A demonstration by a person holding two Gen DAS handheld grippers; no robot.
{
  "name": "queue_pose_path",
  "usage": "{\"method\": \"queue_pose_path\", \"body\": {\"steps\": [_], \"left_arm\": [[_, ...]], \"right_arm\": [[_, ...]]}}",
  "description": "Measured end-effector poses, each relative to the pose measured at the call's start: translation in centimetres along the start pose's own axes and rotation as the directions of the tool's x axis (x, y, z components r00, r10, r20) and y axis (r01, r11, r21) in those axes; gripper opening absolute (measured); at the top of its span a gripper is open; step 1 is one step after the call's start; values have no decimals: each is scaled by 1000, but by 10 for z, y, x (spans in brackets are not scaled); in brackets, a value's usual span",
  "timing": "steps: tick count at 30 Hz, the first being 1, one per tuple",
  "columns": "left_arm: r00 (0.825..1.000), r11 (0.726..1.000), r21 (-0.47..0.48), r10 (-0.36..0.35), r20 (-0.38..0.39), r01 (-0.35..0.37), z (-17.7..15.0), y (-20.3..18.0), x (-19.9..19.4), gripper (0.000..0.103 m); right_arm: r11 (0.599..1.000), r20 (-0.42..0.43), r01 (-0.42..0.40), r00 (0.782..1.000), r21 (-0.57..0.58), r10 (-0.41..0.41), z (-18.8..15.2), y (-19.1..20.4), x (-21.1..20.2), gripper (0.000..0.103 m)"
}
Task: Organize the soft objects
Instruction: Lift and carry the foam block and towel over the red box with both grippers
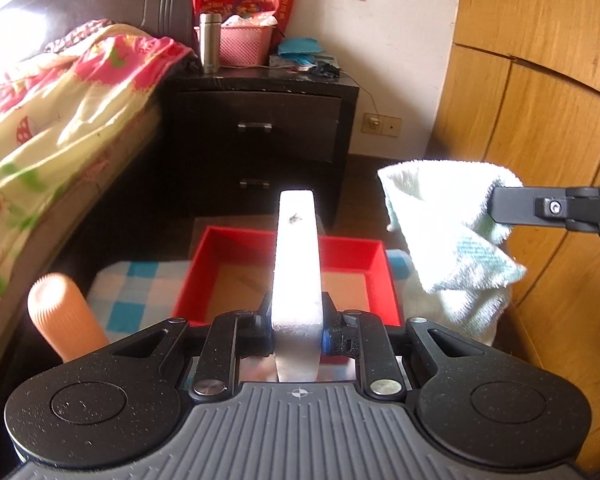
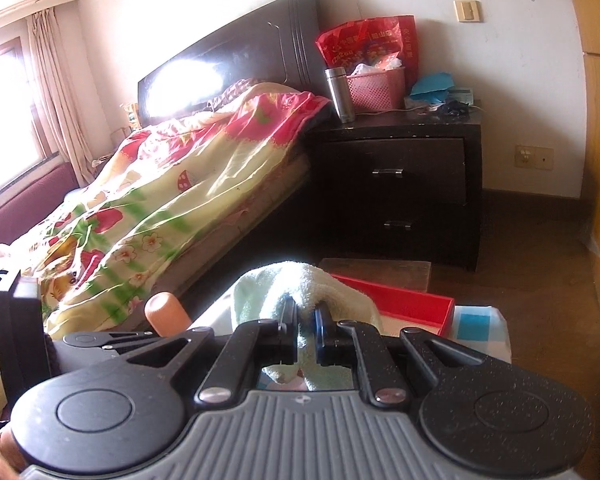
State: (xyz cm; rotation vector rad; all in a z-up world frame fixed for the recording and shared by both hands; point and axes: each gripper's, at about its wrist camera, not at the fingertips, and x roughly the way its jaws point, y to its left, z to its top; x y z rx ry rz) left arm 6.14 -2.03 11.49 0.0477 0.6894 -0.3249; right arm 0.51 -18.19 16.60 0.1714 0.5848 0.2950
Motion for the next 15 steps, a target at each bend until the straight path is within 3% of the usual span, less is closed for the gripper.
{"method": "queue_pose_path", "body": {"steps": [15], "left_arm": [[994, 995, 32, 95, -47, -94, 32, -2, 71, 19]], "right_arm": [[996, -37, 90, 995, 12, -89, 31, -28, 70, 0]]}}
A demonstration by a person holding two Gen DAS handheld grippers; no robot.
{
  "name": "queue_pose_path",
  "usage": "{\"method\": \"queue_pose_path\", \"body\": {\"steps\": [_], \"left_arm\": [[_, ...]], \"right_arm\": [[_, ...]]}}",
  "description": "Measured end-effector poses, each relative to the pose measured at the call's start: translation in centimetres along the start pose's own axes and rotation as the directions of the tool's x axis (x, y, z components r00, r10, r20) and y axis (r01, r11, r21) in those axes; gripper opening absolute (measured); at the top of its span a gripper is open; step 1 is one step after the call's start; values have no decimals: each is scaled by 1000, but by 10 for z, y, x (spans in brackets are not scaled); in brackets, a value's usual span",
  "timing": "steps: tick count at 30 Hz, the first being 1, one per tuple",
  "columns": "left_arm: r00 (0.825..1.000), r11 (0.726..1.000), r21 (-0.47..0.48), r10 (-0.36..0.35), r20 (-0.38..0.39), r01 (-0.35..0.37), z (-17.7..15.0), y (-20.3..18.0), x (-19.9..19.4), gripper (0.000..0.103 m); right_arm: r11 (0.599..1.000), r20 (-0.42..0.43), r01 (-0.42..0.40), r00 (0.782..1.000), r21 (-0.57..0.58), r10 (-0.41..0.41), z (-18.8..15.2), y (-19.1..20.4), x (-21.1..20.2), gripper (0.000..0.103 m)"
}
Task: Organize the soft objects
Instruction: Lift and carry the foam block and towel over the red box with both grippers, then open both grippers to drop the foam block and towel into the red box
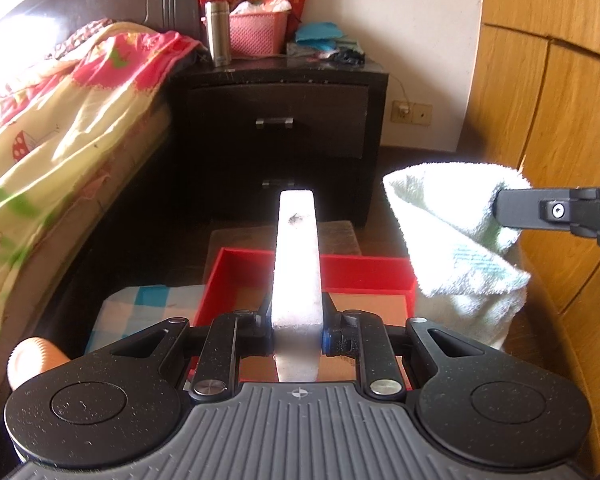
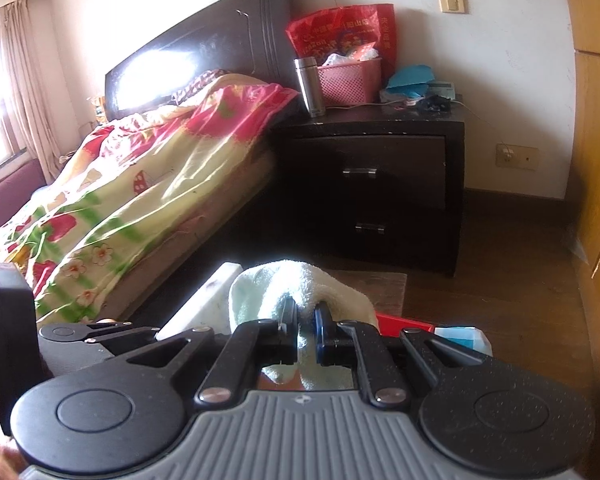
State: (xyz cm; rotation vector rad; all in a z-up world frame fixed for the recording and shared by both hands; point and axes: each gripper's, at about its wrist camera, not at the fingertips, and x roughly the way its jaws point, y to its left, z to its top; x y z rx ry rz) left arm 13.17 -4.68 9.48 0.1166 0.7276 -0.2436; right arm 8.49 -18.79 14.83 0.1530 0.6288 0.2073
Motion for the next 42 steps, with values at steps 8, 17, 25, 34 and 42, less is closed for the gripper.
{"method": "queue_pose_path", "body": {"steps": [8, 17, 25, 34, 42], "left_arm": [[997, 999, 3, 42, -70, -42, -2, 2, 48, 19], [988, 997, -10, 74, -138, -76, -10, 8, 94, 20], [981, 995, -9, 93, -171, -96, -18, 12, 111, 21], [981, 995, -6, 100, -167, -102, -19, 14, 114, 30], [981, 995, -1, 97, -167, -99, -23, 15, 106, 31]], "right_arm": [[1000, -67, 25, 997, 12, -24, -2, -15, 53, 0], [998, -151, 49, 988, 31, -44, -19, -32, 108, 0], [996, -191, 75, 979, 43, -66, -28, -43, 136, 0], [994, -212, 98, 974, 55, -84, -31, -47, 146, 13], [994, -222, 96, 971, 45, -84, -36, -45, 136, 14]]}}
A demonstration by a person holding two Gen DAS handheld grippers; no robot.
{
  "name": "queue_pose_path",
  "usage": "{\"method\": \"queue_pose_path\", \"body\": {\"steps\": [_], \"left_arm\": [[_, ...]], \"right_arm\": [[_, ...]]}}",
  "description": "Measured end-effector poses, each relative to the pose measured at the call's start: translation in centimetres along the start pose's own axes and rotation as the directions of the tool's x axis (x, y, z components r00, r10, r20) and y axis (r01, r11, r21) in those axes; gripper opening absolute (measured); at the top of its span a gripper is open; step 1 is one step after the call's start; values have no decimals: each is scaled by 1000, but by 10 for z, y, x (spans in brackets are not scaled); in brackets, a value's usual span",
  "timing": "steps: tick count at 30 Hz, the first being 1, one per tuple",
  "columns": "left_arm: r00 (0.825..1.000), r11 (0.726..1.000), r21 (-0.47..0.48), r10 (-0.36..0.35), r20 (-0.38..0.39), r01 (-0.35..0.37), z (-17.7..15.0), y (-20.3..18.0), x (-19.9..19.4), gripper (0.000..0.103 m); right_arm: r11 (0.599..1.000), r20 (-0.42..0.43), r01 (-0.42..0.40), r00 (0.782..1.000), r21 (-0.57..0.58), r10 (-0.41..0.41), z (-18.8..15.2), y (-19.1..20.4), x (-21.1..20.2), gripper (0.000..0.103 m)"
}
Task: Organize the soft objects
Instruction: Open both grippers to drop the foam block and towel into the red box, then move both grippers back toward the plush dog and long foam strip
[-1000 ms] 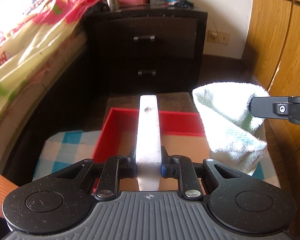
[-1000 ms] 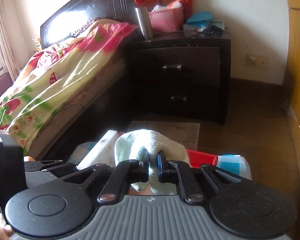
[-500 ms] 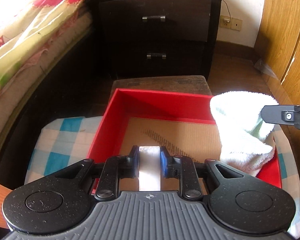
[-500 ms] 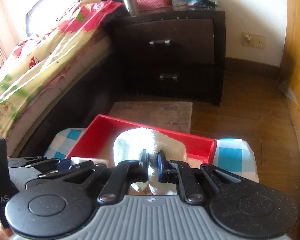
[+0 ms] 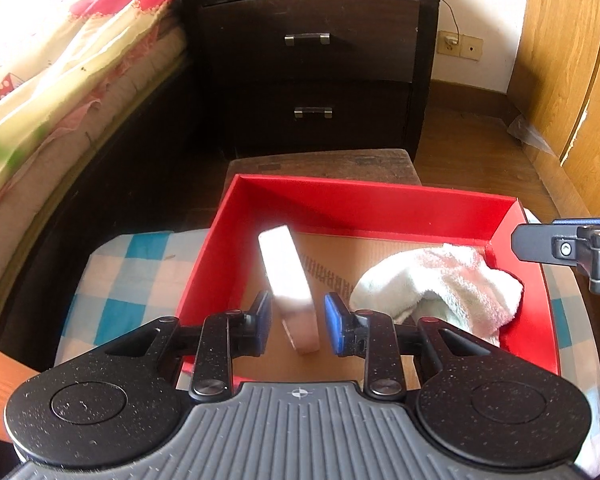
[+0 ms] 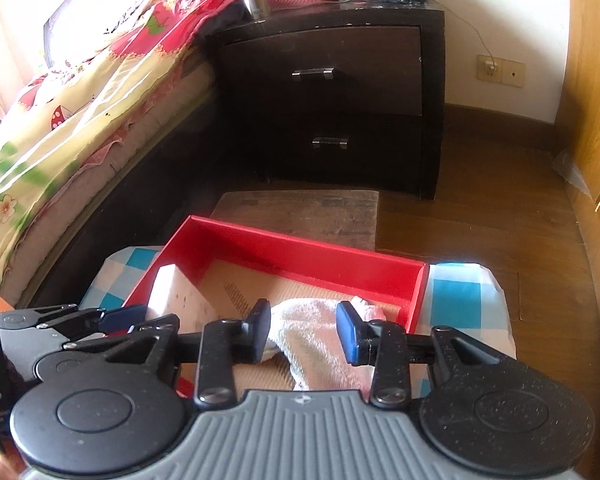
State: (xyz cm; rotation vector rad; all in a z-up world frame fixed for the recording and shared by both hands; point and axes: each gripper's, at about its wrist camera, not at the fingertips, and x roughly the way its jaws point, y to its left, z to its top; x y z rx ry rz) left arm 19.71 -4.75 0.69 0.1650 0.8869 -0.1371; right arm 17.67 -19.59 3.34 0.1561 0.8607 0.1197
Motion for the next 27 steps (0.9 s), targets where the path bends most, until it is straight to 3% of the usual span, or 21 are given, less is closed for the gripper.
{"method": "queue_pose_path", "body": {"steps": [27], "left_arm": [[999, 1000, 17, -10, -38, 11, -42, 7, -34, 45]], "right_arm": [[998, -134, -26, 991, -62, 17, -69, -12, -20, 16]]}}
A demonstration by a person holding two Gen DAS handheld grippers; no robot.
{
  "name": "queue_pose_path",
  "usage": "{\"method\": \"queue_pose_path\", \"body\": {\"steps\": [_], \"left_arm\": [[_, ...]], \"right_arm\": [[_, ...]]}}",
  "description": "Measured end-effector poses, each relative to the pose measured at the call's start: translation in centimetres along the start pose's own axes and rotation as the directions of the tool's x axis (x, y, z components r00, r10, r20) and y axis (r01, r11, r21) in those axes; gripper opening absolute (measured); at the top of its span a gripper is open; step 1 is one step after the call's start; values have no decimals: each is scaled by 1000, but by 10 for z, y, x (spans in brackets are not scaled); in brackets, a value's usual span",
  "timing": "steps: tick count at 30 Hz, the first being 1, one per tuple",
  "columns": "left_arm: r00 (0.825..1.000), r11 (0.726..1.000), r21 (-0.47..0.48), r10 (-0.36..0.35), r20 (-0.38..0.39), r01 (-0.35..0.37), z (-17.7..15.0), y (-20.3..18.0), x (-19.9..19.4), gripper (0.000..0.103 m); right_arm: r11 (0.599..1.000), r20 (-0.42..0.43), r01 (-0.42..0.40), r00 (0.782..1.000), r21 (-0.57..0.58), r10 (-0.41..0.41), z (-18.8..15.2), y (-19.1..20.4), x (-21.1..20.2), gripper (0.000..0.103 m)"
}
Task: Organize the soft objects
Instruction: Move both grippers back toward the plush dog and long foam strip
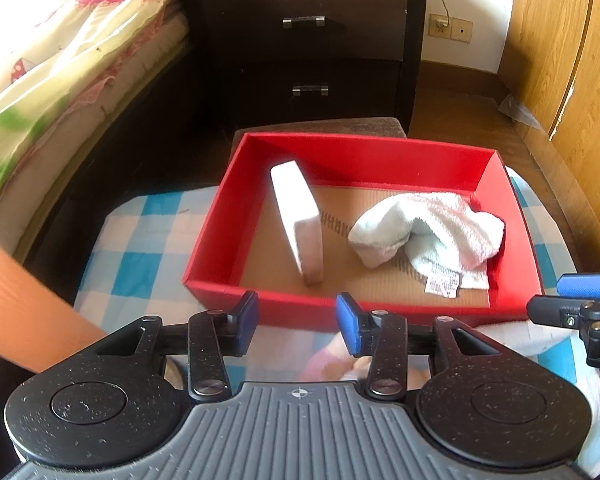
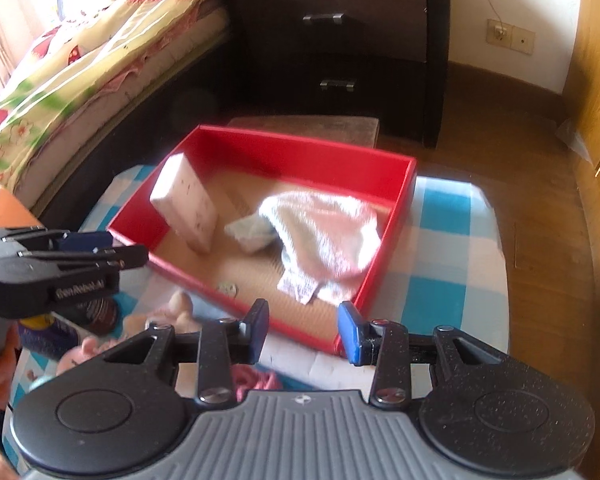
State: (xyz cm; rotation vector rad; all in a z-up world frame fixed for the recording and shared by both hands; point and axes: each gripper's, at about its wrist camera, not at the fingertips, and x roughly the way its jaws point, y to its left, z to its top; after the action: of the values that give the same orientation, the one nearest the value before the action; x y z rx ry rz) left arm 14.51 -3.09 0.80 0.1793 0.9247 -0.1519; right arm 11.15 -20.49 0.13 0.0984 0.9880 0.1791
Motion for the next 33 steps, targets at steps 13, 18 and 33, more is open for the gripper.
{"method": "queue_pose_path", "body": {"steps": [13, 18, 33], "left_arm": [[998, 998, -22, -58, -37, 57, -34, 13, -19, 51], [996, 997, -7, -73, -41, 73, -45, 10, -26, 52], [989, 992, -13, -124, -84, 123, -52, -13, -15, 60]], "right_arm": [[998, -62, -15, 998, -66, 11, -31, -8, 1, 24], [997, -72, -28, 997, -67, 23, -37, -14, 3, 30], [986, -83, 19, 996, -165, -33, -54, -13, -5, 42]]}}
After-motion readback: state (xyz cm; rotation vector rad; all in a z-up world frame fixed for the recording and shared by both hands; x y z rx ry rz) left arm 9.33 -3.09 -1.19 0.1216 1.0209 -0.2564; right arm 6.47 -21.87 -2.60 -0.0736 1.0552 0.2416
